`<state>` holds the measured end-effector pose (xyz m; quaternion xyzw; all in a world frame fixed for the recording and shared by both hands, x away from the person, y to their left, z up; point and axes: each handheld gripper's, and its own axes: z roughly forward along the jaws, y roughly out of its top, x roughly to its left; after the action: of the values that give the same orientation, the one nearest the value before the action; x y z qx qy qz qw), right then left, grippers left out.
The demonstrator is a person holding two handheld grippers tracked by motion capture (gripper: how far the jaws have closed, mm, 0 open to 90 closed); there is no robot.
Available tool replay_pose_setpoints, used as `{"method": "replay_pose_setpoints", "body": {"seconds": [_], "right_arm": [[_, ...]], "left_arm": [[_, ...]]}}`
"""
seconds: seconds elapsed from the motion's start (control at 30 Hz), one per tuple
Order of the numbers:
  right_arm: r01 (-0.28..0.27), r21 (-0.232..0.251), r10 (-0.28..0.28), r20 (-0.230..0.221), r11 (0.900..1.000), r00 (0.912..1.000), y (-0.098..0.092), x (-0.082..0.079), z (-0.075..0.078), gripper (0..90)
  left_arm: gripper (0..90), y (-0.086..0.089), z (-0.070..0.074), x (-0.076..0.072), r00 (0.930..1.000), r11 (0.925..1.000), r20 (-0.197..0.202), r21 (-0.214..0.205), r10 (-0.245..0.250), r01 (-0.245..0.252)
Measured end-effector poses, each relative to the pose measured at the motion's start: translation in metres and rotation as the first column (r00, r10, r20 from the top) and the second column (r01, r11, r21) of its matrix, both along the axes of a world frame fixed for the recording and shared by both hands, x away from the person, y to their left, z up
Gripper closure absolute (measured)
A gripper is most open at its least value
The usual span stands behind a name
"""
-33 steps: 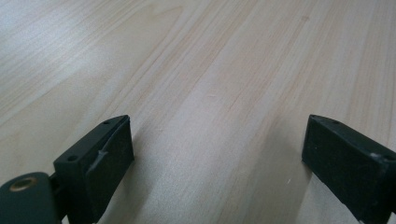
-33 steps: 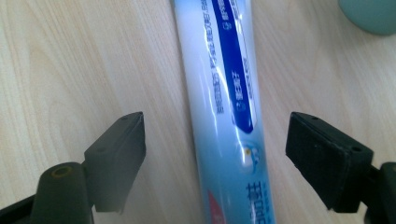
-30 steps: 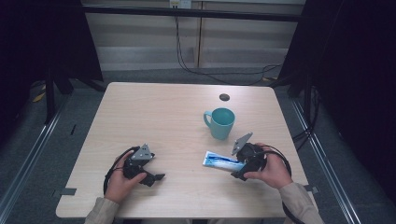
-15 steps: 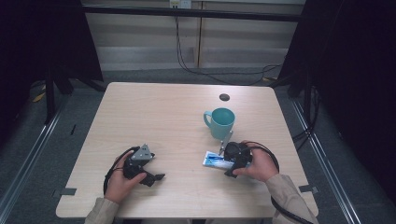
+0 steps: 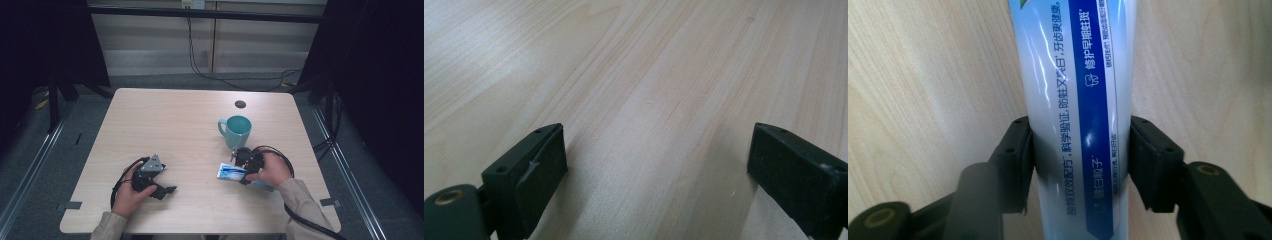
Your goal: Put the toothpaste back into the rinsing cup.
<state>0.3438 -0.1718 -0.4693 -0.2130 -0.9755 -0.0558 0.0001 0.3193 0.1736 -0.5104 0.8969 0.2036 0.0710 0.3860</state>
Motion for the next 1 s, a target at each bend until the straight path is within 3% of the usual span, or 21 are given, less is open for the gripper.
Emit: {"method": "replay_pose_setpoints", "body": {"seconds": [0.13, 0.2, 0.3, 0.4, 0.5, 0.57, 0.6, 0.7, 0.83, 0.87, 0.9, 0.93, 1.0], "right_arm": [[-0.001, -0.026, 0.001, -0.011, 0.9996, 0.9999, 0.003, 0.001, 0.001, 56.5], [0.003, -0.023, -0.003, -0.008, 0.9997, 1.0, 0.002, 0.001, 0.003, 65.8], [0.017, 0.013, -0.017, 0.022, 0.9998, 0.9996, -0.003, -0.003, 0.008, 73.2], [0.045, 0.081, -0.049, 0.049, 0.9957, 0.9976, -0.011, -0.007, 0.009, 74.6], [0.055, 0.109, -0.063, 0.071, 0.9925, 0.9955, -0.016, -0.01, 0.012, 74.7], [0.082, 0.168, -0.096, 0.079, 0.9824, 0.9922, -0.021, -0.012, 0.017, 74.7], [0.099, 0.212, -0.12, 0.086, 0.9722, 0.989, -0.026, -0.013, 0.02, 74.8], [0.101, 0.227, -0.125, 0.096, 0.9686, 0.9875, -0.03, -0.013, 0.023, 74.7], [0.112, 0.312, -0.155, 0.119, 0.9436, 0.9807, -0.04, -0.015, 0.03, 74.7], [0.115, 0.352, -0.171, 0.131, 0.9289, 0.9766, -0.045, -0.015, 0.035, 74.7], [0.115, 0.352, -0.171, 0.131, 0.9289, 0.9766, -0.045, -0.015, 0.035, 74.7], [0.123, 0.384, -0.187, 0.132, 0.9149, 0.9735, -0.048, -0.017, 0.039, 74.7], [0.12, 0.399, -0.188, 0.138, 0.9091, 0.9723, -0.05, -0.017, 0.041, 74.7]], "left_arm": [[8.5, 0.0, 0.0, 0.0, 1.0, 1.0, 0.0, 0.0, 0.0, 0.0], [8.5, 0.0, 0.0, 0.0, 1.0, 1.0, 0.0, 0.0, 0.0, 0.0], [8.5, 0.0, 0.0, 0.0, 1.0, 1.0, -0.001, 0.0, 0.001, -0.001], [8.5, 0.0, 0.0, 0.0, 1.0, 1.0, -0.001, 0.001, 0.001, -0.001], [8.5, 0.0, 0.0, 0.0, 1.0, 1.0, -0.001, 0.0, 0.001, -0.001], [8.5, 0.0, 0.0, 0.0, 1.0, 1.0, -0.002, 0.001, 0.001, -0.001], [8.5, 0.0, 0.0, 0.0, 1.0, 1.0, -0.002, 0.001, 0.001, -0.001], [8.5, 0.0, 0.0, 0.0, 1.0, 1.0, -0.002, 0.001, 0.001, -0.001], [8.5, 0.0, 0.0, 0.0, 1.0, 1.0, -0.002, 0.001, 0.001, -0.001], [8.6, 0.0, 0.0, 0.0, 1.0, 1.0, -0.001, 0.001, 0.001, -0.001], [8.6, 0.0, 0.0, 0.0, 1.0, 1.0, -0.002, 0.001, 0.001, -0.001], [8.5, 0.0, 0.0, 0.0, 1.0, 1.0, -0.001, 0.001, 0.001, -0.001], [8.5, 0.0, 0.0, 0.0, 1.0, 1.0, -0.001, 0.001, 0.001, -0.001]]}}
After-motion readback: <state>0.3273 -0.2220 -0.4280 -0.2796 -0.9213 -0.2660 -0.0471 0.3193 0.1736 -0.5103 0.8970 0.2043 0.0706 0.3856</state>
